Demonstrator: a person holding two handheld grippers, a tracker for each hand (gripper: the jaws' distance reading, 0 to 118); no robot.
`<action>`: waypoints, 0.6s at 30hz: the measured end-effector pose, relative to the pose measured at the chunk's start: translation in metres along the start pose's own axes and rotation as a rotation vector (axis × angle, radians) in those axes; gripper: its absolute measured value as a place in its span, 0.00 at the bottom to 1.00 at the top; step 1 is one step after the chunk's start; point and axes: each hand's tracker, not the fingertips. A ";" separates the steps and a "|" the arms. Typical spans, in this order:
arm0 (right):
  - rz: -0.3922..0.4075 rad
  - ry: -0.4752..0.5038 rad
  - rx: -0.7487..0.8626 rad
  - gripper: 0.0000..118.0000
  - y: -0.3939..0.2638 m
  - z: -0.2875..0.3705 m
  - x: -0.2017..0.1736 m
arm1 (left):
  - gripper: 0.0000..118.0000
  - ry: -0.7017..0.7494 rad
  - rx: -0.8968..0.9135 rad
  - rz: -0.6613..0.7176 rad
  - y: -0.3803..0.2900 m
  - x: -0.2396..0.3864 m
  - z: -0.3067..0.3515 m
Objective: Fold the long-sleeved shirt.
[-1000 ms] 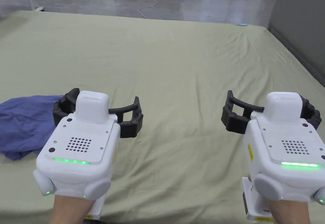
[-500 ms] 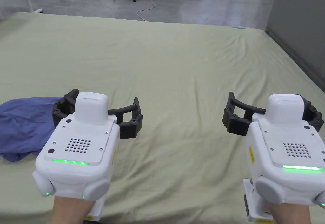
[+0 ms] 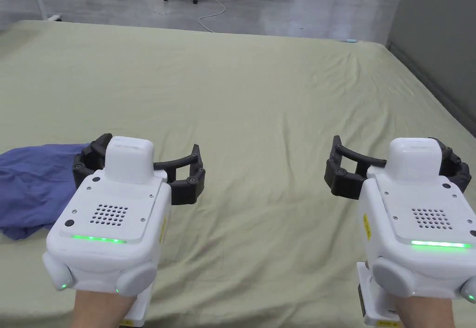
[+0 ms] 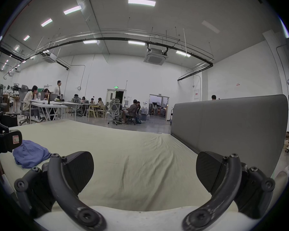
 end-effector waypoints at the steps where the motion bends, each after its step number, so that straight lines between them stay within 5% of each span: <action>1: 0.005 -0.006 -0.005 1.00 0.000 -0.001 0.000 | 1.00 -0.001 0.000 -0.001 0.000 0.000 0.000; 18: -0.015 0.000 -0.019 1.00 0.003 -0.002 0.005 | 1.00 -0.007 0.012 -0.031 0.003 0.007 -0.004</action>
